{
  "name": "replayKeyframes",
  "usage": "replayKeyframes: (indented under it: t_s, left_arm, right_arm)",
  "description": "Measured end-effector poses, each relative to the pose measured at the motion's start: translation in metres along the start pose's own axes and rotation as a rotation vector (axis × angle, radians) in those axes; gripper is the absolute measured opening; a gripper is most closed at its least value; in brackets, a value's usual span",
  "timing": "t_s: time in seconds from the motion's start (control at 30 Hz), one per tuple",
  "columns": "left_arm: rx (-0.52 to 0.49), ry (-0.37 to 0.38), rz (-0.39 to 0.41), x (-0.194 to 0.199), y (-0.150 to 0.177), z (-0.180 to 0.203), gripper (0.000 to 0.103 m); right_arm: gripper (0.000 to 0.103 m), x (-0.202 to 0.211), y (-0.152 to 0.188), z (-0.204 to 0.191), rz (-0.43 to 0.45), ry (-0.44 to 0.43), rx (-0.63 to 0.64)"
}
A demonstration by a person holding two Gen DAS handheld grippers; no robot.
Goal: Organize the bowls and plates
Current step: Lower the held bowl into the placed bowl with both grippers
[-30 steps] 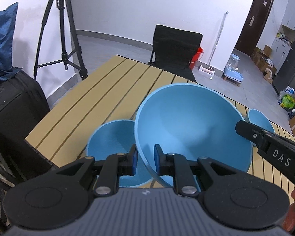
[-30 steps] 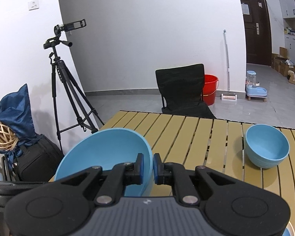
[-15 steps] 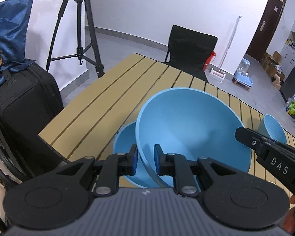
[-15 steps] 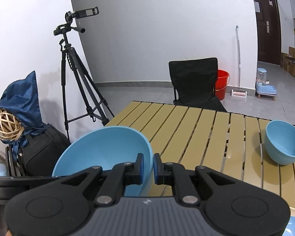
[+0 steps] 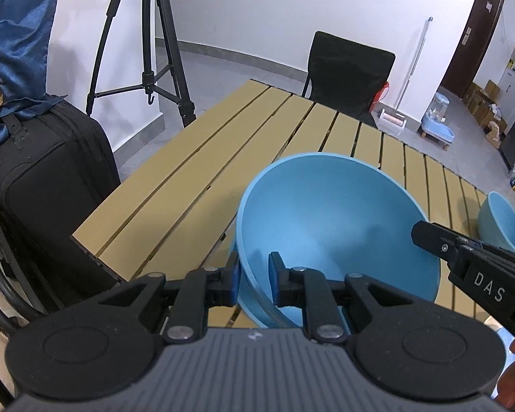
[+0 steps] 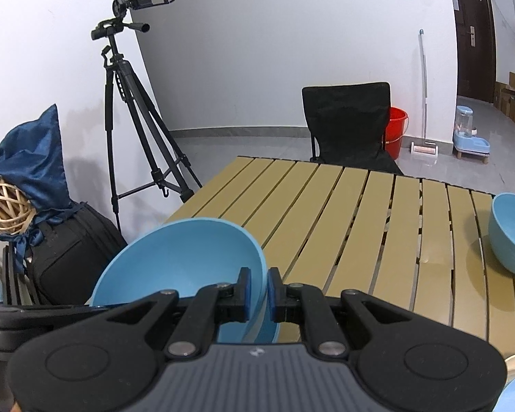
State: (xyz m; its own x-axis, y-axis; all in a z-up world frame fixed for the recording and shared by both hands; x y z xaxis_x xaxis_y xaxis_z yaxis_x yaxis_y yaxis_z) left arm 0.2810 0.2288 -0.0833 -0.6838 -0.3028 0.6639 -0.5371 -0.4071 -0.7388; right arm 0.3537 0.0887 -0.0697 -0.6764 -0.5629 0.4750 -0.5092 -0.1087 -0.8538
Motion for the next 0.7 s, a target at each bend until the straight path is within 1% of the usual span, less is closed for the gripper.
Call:
replayKeyframes:
  t_s: [0.23, 0.7]
  left_arm:
    - [-0.041, -0.026, 0.005, -0.014, 0.008, 0.000, 0.018]
    - [-0.184, -0.098, 0.075, -0.026, 0.022, 0.013, 0.018]
  right_arm:
    - [0.010, -0.016, 0.012, 0.002, -0.028, 0.009, 0.002]
    - [0.010, -0.034, 0.031, 0.006, -0.061, 0.029, 0.014]
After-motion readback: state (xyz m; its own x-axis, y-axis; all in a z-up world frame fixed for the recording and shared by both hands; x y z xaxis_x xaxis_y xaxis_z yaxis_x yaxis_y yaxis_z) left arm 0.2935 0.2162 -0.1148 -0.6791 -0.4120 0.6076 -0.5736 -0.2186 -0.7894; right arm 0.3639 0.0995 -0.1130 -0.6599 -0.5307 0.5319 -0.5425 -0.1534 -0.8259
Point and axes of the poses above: each gripper's, at about its wrist camera, not at the fingertips, and x roughly against the way its jaws point, z to its right, y to its underside, the point moved 5 cm from there along -x, roughly the way its jaws point, and after that the axes turned 9 degrees about z, right-handed, at the moved point
